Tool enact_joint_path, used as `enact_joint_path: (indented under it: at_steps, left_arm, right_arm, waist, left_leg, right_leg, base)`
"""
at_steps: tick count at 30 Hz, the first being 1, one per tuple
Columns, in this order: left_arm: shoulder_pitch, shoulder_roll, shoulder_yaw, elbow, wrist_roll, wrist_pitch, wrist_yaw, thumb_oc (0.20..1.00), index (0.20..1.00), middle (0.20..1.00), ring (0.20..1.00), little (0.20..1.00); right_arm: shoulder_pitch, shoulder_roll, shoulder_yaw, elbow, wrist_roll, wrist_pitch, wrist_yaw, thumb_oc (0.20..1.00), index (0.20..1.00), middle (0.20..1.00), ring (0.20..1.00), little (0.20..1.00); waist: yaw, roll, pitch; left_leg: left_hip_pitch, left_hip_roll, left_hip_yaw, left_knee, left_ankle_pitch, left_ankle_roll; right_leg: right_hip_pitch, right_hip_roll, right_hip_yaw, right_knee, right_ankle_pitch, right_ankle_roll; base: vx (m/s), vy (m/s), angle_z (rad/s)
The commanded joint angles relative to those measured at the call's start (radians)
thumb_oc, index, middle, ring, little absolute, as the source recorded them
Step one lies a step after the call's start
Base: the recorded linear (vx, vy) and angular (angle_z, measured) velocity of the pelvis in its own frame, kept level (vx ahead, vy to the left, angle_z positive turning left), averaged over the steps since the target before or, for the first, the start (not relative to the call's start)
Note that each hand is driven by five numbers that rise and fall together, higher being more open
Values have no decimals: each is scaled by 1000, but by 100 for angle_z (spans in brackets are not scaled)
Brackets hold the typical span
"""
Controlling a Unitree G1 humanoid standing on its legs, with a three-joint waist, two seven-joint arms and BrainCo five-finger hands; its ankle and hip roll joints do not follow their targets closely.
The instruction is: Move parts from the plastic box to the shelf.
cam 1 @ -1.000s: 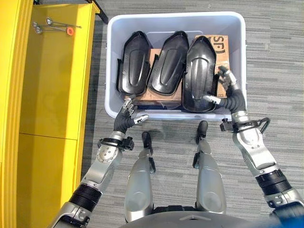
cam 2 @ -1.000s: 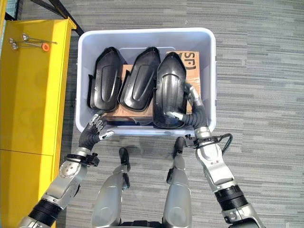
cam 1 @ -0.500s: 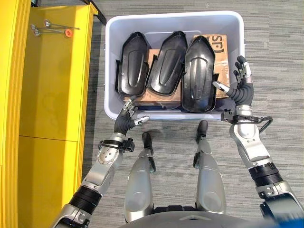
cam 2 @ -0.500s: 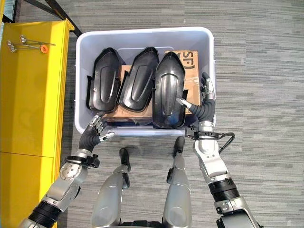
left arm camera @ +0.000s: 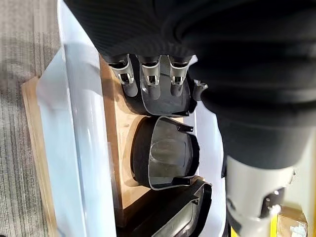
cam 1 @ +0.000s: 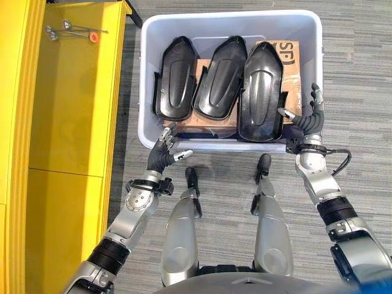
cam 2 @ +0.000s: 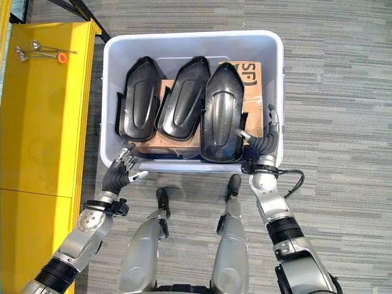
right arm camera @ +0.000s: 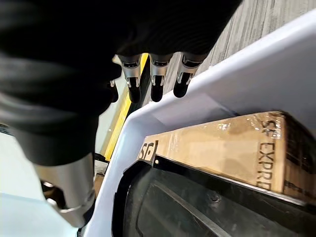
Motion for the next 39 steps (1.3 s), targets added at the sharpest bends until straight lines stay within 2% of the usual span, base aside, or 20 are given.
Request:
enact_joint_path:
  at_steps: [1, 7, 21, 24, 29, 33, 35, 36, 37, 38, 39]
  left_arm:
    - [41, 35, 6, -77, 29, -66, 15, 1000, 1000, 1000, 1000, 1000]
    - [38, 39, 3, -73, 33, -70, 28, 1000, 1000, 1000, 1000, 1000]
    - [24, 62, -32, -76, 25, -61, 43, 1000, 1000, 1000, 1000, 1000]
    - [13, 74, -50, -81, 16, -54, 50, 1000, 1000, 1000, 1000, 1000]
    - [2, 82, -57, -90, 12, -48, 55, 1000, 1000, 1000, 1000, 1000]
    - [-18, 86, -73, -95, 2, -35, 51, 1000, 1000, 1000, 1000, 1000]
    - [-21, 89, -69, -99, -1, -33, 52, 1000, 1000, 1000, 1000, 1000]
    - [-22, 92, -68, -102, -1, -30, 50, 1000, 1000, 1000, 1000, 1000]
    - [-23, 92, -67, -103, 1, -27, 49, 1000, 1000, 1000, 1000, 1000]
    - [-24, 92, -60, -106, 4, -21, 46, 1000, 1000, 1000, 1000, 1000]
    - [-23, 91, -56, -106, 7, -19, 45, 1000, 1000, 1000, 1000, 1000]
  right_arm:
    - [-8, -8, 5, -31, -36, -17, -17, 1000, 1000, 1000, 1000, 1000]
    - [-40, -1, 36, 70, -30, 1, -10, 1000, 1000, 1000, 1000, 1000]
    - [-227, 7, 55, 392, 50, 46, -63, 1000, 1000, 1000, 1000, 1000]
    - [-328, 3, 83, 571, 57, 91, -78, 1000, 1000, 1000, 1000, 1000]
    - [-418, 16, 106, 698, 80, 115, -74, 1000, 1000, 1000, 1000, 1000]
    - [-512, 22, 201, 851, -11, 196, -25, 1000, 1000, 1000, 1000, 1000]
    - [-532, 22, 218, 870, -34, 212, -25, 1000, 1000, 1000, 1000, 1000]
    - [-540, 23, 245, 892, -80, 234, -12, 834, 834, 834, 834, 834]
    - [-547, 22, 268, 913, -124, 254, -10, 332, 332, 332, 332, 332]
    - [-548, 30, 287, 930, -173, 276, -5, 200, 200, 200, 200, 200]
    - [-543, 34, 284, 934, -183, 280, -2, 200, 200, 200, 200, 200]
  waist:
    - [9, 37, -28]
    - [17, 40, -26]
    - [41, 54, -1]
    - [54, 59, 9]
    - [65, 62, 19]
    - [79, 60, 29]
    - [81, 59, 31]
    - [84, 59, 33]
    - [86, 59, 34]
    - [87, 57, 36]
    - [87, 57, 36]
  left_leg:
    - [-63, 24, -69, -1, 27, 1]
    - [-70, 24, -69, 2, 29, 2]
    - [-91, 18, -68, 14, 29, 5]
    - [-101, 18, -75, 22, 28, 6]
    - [-107, 19, -78, 28, 28, 5]
    - [-112, 18, -82, 35, 27, 7]
    - [-113, 18, -83, 38, 26, 8]
    - [-116, 19, -84, 41, 25, 8]
    - [-118, 19, -86, 44, 25, 9]
    - [-118, 18, -88, 47, 22, 10]
    - [-119, 17, -89, 49, 21, 11]
  right_leg:
    - [47, -64, 25, 175, -162, 70]
    - [40, -65, 26, 181, -161, 70]
    - [24, -65, 18, 194, -160, 69]
    - [21, -64, 15, 203, -163, 67]
    - [22, -63, 11, 207, -165, 64]
    - [26, -62, 6, 212, -168, 62]
    - [26, -62, 5, 213, -168, 62]
    - [27, -62, 4, 216, -169, 61]
    - [26, -61, 4, 220, -170, 60]
    - [26, -60, 3, 223, -172, 59]
    - [25, -60, 2, 225, -172, 59]
  base:
    - [0, 0, 0]
    - [0, 0, 0]
    - [0, 0, 0]
    - [0, 0, 0]
    - [4, 3, 4]
    - [0, 0, 0]
    - [6, 0, 4]
    - [0, 0, 0]
    - [0, 0, 0]
    - [0, 0, 0]
    - [0, 0, 0]
